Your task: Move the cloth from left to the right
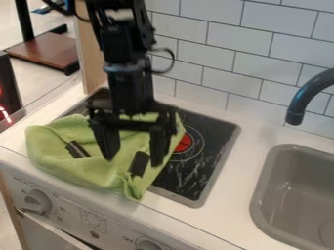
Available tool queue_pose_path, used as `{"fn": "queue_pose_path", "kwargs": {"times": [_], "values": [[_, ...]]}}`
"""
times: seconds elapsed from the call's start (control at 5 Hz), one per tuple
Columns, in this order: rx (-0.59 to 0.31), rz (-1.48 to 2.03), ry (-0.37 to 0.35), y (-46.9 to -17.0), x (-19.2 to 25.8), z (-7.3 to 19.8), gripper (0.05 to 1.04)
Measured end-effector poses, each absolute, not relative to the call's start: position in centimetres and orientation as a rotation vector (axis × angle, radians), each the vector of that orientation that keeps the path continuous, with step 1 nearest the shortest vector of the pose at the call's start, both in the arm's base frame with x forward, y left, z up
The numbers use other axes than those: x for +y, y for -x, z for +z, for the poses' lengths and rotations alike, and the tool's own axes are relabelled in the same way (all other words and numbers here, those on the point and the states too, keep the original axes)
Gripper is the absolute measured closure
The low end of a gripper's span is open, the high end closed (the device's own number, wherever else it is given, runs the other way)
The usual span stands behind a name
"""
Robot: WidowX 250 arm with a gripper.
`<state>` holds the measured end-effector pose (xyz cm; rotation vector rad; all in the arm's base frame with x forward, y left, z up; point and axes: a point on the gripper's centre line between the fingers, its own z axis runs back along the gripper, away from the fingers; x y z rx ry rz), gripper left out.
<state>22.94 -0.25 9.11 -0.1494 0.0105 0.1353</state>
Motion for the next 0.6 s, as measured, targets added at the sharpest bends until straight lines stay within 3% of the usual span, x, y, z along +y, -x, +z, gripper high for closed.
{"fn": "queue_pose_path", "kwargs": {"times": [0.4, 0.6], "values": [[-0.069, 0.100, 0.220, -24.4, 0.7, 13.3, 0.085], [-0.069, 0.095, 0.219, -24.4, 0.7, 13.3, 0.085]]}}
